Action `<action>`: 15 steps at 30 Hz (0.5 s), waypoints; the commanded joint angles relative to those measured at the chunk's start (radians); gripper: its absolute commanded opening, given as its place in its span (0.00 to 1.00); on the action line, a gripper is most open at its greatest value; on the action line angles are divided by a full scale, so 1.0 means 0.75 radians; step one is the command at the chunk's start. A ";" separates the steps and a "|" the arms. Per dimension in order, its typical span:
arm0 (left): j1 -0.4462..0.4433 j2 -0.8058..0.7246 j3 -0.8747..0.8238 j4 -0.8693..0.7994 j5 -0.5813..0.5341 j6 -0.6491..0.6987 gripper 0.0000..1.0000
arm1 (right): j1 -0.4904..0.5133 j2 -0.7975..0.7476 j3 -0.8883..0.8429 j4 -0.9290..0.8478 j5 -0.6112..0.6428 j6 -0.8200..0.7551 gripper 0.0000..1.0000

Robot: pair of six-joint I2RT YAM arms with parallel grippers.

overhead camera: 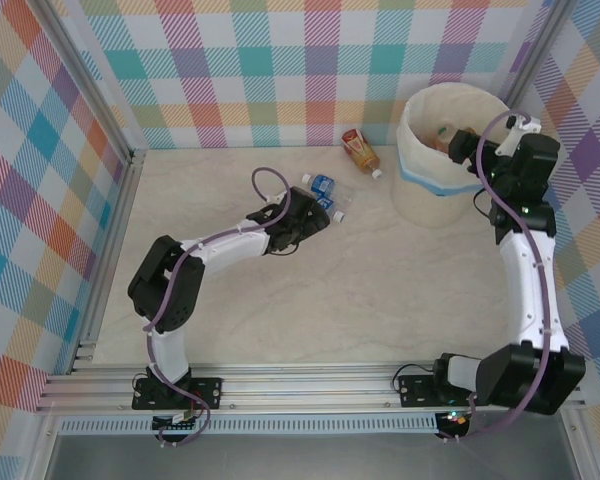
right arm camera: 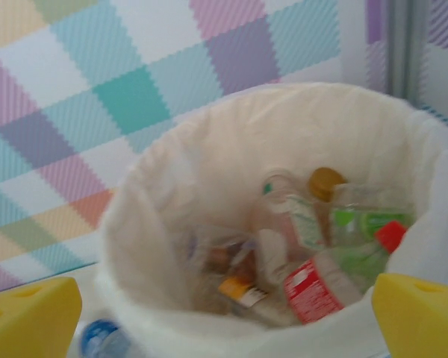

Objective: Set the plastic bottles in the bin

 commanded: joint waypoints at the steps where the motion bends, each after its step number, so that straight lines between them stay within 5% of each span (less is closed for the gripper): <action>1: -0.027 0.071 0.119 -0.121 -0.027 0.045 1.00 | 0.002 -0.099 -0.120 0.044 -0.324 0.095 1.00; 5: -0.030 0.167 0.230 -0.131 -0.063 0.040 1.00 | 0.060 -0.216 -0.304 0.125 -0.513 0.159 1.00; 15: -0.032 0.416 0.589 -0.287 -0.212 -0.002 1.00 | 0.224 -0.210 -0.482 0.046 -0.477 0.086 1.00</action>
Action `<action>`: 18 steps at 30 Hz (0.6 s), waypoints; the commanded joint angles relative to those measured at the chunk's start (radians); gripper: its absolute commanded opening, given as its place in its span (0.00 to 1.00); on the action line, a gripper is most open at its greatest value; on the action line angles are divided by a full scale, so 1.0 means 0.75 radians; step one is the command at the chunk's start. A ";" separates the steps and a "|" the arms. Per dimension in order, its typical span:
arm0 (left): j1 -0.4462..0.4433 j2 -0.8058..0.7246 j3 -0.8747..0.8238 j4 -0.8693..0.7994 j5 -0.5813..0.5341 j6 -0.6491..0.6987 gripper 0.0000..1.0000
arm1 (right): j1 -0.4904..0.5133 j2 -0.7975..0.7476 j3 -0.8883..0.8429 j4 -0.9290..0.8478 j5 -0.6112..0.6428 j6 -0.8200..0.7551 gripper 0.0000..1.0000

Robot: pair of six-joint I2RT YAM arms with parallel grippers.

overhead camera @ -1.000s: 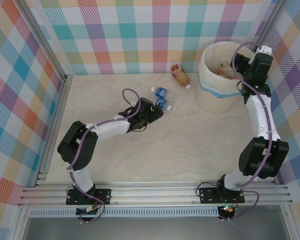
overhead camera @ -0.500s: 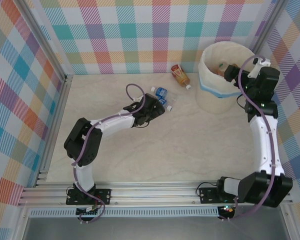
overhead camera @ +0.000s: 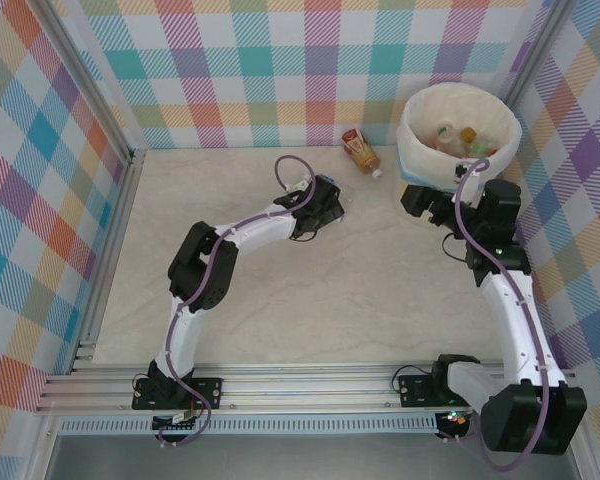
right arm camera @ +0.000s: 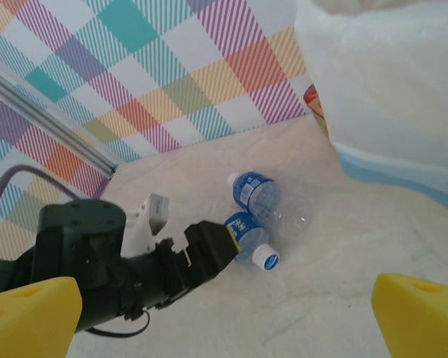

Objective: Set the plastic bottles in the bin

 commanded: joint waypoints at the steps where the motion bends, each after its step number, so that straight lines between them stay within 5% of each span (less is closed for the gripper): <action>1: -0.008 0.030 0.106 -0.100 -0.079 0.027 1.00 | 0.083 0.065 -0.006 -0.043 0.014 -0.100 1.00; 6: 0.023 0.000 0.091 -0.146 -0.139 0.039 1.00 | 0.272 0.344 0.129 -0.077 0.215 -0.217 1.00; 12: 0.084 -0.181 -0.207 -0.029 -0.174 -0.015 1.00 | 0.457 0.856 0.524 -0.202 0.401 -0.424 1.00; 18: 0.128 -0.349 -0.464 0.062 -0.152 -0.021 1.00 | 0.493 1.247 0.917 -0.266 0.691 -0.382 0.91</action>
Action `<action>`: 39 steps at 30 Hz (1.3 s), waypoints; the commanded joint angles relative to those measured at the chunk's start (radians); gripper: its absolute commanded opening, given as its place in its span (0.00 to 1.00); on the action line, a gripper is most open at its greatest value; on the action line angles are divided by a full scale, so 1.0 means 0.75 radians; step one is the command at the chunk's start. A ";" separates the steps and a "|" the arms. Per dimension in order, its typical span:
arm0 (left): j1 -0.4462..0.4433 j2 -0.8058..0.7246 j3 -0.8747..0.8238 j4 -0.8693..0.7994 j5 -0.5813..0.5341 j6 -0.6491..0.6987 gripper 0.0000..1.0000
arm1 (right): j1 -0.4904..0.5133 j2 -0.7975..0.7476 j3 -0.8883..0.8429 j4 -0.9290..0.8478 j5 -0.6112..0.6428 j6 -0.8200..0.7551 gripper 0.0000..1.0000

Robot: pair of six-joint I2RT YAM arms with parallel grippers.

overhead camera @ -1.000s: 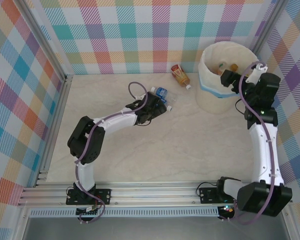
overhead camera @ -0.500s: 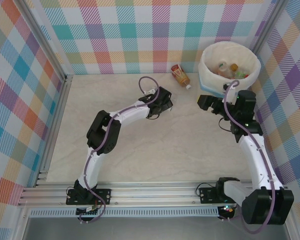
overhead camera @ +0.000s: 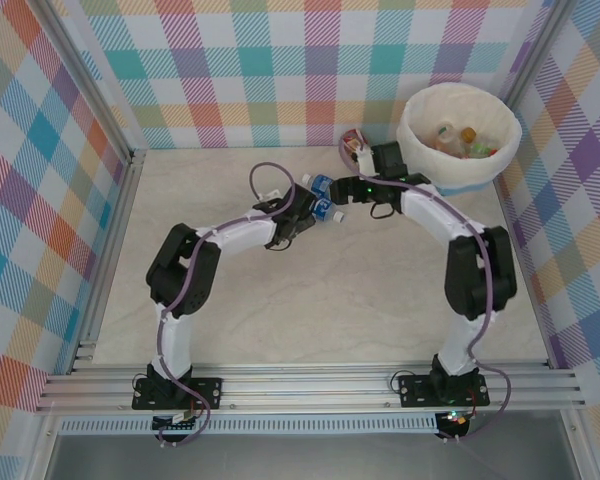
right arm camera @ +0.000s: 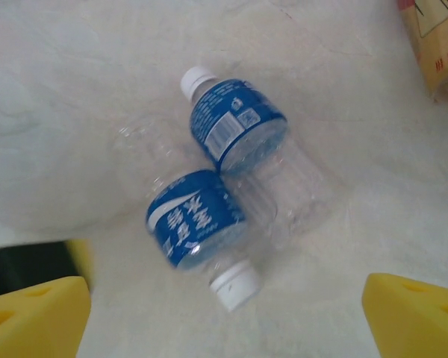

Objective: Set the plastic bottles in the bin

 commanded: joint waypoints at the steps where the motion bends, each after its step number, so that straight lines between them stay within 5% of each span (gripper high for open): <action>1: 0.021 -0.129 -0.106 0.083 -0.021 -0.017 1.00 | -0.007 0.146 0.201 -0.064 0.243 0.010 0.91; 6: 0.036 -0.198 -0.228 0.121 -0.001 -0.041 1.00 | -0.010 0.434 0.509 -0.006 0.421 0.061 0.91; 18: 0.062 -0.255 -0.338 0.172 0.018 -0.070 1.00 | -0.029 1.102 1.511 -0.373 0.719 -0.035 0.96; 28: 0.091 -0.210 -0.351 0.198 0.068 -0.081 1.00 | -0.072 1.177 1.542 -0.401 0.501 -0.024 0.89; 31: 0.093 -0.186 -0.333 0.200 0.096 -0.081 1.00 | -0.071 1.185 1.556 -0.399 0.534 -0.010 0.85; 36: 0.095 -0.165 -0.317 0.198 0.112 -0.081 1.00 | -0.055 1.194 1.561 -0.427 0.729 -0.045 0.97; 39: 0.095 -0.159 -0.311 0.195 0.118 -0.081 1.00 | -0.052 1.192 1.558 -0.471 0.671 -0.073 0.96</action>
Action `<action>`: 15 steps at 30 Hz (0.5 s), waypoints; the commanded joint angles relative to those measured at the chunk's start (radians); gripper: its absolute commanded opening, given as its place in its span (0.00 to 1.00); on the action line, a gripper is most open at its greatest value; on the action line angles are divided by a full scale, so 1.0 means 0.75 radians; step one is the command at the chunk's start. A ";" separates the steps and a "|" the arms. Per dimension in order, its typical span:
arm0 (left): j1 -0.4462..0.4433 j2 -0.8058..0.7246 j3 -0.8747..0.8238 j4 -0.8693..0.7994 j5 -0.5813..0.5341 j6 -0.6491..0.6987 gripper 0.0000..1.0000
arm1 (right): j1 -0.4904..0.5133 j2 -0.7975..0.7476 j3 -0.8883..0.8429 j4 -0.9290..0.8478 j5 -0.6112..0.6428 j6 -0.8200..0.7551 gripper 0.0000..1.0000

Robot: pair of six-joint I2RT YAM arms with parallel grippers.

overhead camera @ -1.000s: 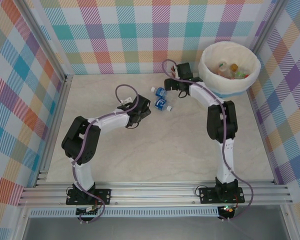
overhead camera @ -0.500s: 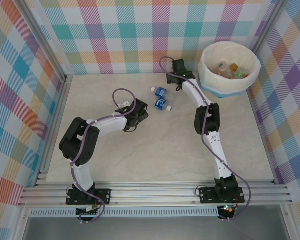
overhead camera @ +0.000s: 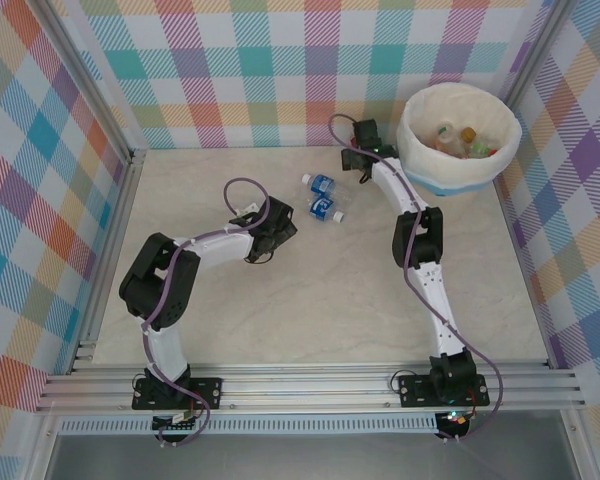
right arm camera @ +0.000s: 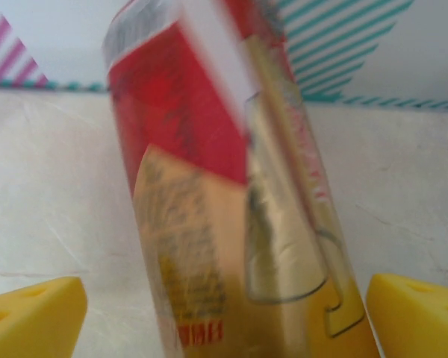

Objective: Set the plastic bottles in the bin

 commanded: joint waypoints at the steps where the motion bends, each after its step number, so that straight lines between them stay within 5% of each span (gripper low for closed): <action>1: 0.015 0.027 0.036 0.003 0.015 -0.013 1.00 | 0.023 0.012 0.014 -0.094 -0.036 -0.035 0.94; 15: 0.015 -0.025 0.008 0.024 0.061 0.017 1.00 | 0.024 -0.131 -0.154 -0.025 -0.135 0.044 0.53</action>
